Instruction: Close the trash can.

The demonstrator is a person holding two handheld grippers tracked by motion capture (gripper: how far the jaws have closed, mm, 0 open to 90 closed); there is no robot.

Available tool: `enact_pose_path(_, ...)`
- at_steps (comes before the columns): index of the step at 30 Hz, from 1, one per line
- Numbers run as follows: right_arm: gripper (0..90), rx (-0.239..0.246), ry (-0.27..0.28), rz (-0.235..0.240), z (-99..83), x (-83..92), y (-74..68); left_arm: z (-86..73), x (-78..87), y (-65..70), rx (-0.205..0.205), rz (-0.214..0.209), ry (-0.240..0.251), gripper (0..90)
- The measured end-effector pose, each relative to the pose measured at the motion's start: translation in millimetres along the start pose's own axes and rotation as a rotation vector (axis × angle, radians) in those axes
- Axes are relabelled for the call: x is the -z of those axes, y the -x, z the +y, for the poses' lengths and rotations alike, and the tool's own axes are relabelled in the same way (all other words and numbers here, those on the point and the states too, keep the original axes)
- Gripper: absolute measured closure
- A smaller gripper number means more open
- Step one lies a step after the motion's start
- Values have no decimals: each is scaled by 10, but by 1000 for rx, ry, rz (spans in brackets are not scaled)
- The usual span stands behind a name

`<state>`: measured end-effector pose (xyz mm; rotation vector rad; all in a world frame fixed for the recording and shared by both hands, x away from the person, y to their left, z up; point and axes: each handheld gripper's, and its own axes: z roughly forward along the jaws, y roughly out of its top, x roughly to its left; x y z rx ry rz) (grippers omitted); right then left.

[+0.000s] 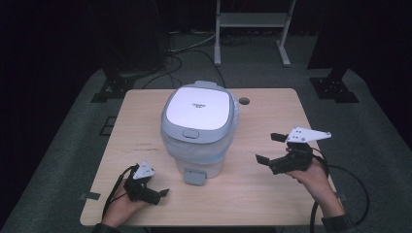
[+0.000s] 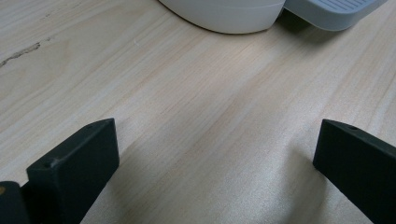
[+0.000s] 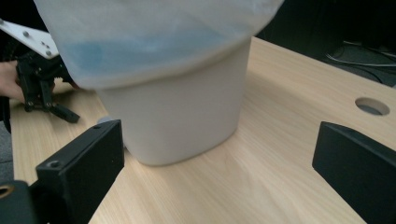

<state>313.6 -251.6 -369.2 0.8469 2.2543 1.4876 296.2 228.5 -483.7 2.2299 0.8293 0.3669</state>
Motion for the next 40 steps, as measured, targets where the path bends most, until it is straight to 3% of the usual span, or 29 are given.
enact_pose_path(6,12,-33,-31,-16,-337,2,65,0,0,0,0,0,0,0)
enact_pose_path(15,12,-54,-103,-56,-684,-33,116,0,-2,1,1,0,2,0)
enact_pose_path(24,0,-77,-258,-100,-1083,-82,114,0,-2,1,1,0,2,0)
enact_pose_path(29,0,-55,-313,-137,-1194,-93,106,-1,-1,1,0,0,2,0)
enact_pose_path(40,0,-70,-346,-199,-1253,-108,150,-8,6,6,8,10,2,0)
